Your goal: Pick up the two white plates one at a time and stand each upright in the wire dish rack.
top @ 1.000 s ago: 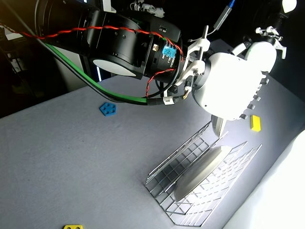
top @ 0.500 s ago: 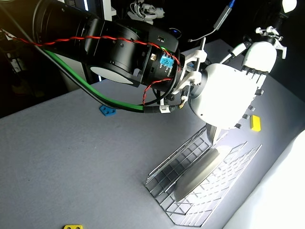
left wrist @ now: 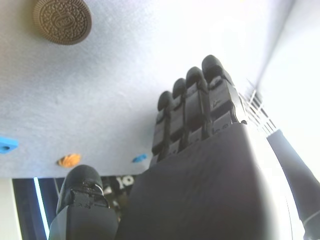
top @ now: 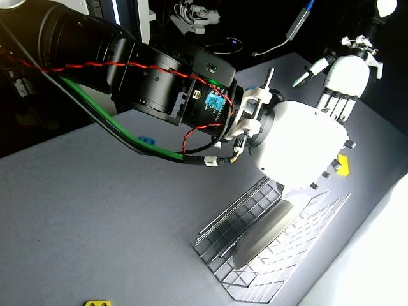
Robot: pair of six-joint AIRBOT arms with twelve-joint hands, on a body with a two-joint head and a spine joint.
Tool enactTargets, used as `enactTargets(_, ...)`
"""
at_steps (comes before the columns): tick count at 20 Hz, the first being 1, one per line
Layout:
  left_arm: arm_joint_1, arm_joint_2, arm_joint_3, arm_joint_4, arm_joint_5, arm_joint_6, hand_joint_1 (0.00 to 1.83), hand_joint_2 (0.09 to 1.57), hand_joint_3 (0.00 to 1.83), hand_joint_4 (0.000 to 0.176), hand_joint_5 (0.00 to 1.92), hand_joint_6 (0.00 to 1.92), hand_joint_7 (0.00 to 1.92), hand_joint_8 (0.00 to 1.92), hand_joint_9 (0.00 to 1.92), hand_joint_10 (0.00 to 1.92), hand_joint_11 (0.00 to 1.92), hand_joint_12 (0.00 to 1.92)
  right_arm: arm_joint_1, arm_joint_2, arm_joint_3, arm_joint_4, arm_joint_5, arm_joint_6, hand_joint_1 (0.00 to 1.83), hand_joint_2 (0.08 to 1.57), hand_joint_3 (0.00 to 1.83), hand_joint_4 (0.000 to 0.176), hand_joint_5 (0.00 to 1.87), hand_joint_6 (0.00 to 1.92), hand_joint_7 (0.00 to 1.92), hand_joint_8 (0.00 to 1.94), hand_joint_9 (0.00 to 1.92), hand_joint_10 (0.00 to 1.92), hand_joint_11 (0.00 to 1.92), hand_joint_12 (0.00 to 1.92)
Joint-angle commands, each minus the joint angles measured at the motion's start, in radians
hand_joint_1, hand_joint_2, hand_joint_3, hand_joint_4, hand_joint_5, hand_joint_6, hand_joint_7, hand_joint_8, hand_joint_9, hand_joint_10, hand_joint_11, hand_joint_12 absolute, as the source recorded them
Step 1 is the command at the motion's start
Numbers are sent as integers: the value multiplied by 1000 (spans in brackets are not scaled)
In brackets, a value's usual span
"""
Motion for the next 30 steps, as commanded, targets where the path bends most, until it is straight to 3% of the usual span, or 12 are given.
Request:
enactTargets(1, -15, 9, 1, -58, -15, 1, 0, 1058, 1, 0, 125, 2, 119, 3, 101, 2, 0, 249, 11, 4, 13, 7, 121, 16, 1386, 1066, 0, 0, 998, 953, 1136, 688, 1006, 1000, 877, 1058)
enactTargets(6, -17, 9, 0, -55, -15, 3, 0, 1057, 1, 0, 131, 1, 126, 2, 105, 1, 0, 251, 9, -14, 58, -7, 99, 15, 1386, 1063, 0, 0, 997, 953, 1151, 662, 1018, 988, 889, 1070)
enactTargets(17, -18, 9, -1, -52, -14, 3, 0, 1059, 0, 0, 123, 2, 109, 0, 91, 0, 0, 238, 39, 3, 58, -95, 58, 18, 1387, 1062, 1, 0, 996, 962, 1145, 641, 1028, 989, 895, 1069)
enactTargets(23, -17, 9, -2, -51, -14, 3, 0, 1056, 0, 0, 135, 3, 136, 5, 121, 5, 0, 292, 24, 23, 58, -80, 58, 33, 1389, 1052, 0, 0, 1029, 905, 1191, 580, 1031, 967, 895, 1070)
enactTargets(26, -17, 9, -3, -51, -14, 3, 0, 1055, 0, 0, 115, 1, 112, 1, 95, 1, 0, 227, 7, 33, 55, -80, 57, 34, 1387, 1063, 1, 0, 1003, 937, 1131, 682, 1023, 995, 882, 1057)
enactTargets(30, -17, 9, -4, -51, -14, 3, 0, 1059, 0, 0, 125, 1, 121, 2, 103, 1, 0, 264, -13, 40, 52, -80, 63, 39, 1385, 1066, 1, 0, 989, 988, 1137, 664, 1016, 982, 887, 1034)
